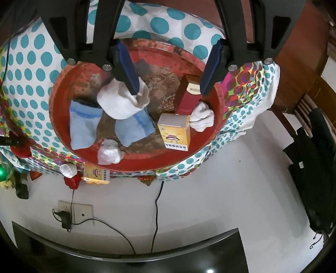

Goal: Organize objects
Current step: 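Lift the open left gripper away from the tray, then carry the red cloth bag over the red tray with the right gripper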

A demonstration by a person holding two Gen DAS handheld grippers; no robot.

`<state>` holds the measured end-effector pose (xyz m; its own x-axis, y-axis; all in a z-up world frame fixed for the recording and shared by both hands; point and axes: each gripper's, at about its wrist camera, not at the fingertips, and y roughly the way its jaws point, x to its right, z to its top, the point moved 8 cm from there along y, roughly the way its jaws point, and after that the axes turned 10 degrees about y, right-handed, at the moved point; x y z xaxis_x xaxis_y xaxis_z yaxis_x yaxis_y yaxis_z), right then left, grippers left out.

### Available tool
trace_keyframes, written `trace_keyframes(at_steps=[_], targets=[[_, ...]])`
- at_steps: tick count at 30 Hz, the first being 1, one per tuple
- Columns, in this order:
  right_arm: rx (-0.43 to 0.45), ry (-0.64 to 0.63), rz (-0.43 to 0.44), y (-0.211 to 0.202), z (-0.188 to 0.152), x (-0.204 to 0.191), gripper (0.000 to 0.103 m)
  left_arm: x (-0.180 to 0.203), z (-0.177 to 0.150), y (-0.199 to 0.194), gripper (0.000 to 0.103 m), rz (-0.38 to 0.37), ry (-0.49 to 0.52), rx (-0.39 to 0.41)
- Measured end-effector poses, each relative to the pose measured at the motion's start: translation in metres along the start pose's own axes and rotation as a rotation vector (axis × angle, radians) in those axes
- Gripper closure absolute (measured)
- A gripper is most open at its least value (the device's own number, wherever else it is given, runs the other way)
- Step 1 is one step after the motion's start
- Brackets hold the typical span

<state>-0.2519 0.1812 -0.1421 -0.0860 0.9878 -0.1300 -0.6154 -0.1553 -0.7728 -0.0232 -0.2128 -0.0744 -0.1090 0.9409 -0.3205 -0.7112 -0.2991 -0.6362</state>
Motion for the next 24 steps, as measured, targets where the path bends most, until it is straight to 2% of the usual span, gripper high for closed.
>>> trace_keyframes(at_steps=[6, 11, 13, 16, 19, 24], targets=[[-0.008, -0.052, 0.034, -0.019, -0.01, -0.033, 0.071, 0.0, 0.0, -0.001, 0.041, -0.049, -0.029, -0.012], [-0.011, -0.092, 0.074, -0.04, -0.019, -0.062, 0.071, -0.002, -0.001, -0.002, 0.041, -0.037, -0.014, -0.015], [-0.015, -0.112, 0.094, -0.046, -0.026, -0.09, 0.071, -0.004, -0.001, -0.001, 0.041, -0.046, -0.023, -0.022], [-0.02, -0.147, 0.125, -0.057, -0.032, -0.111, 0.071, -0.006, -0.003, 0.001, 0.041, -0.062, -0.05, -0.037], [-0.017, -0.188, 0.144, -0.059, -0.037, -0.154, 0.071, -0.007, -0.003, 0.002, 0.041, -0.083, -0.066, -0.047], [-0.017, -0.245, 0.194, -0.066, -0.041, -0.212, 0.07, -0.013, -0.004, 0.002, 0.041, -0.066, -0.085, -0.052]])
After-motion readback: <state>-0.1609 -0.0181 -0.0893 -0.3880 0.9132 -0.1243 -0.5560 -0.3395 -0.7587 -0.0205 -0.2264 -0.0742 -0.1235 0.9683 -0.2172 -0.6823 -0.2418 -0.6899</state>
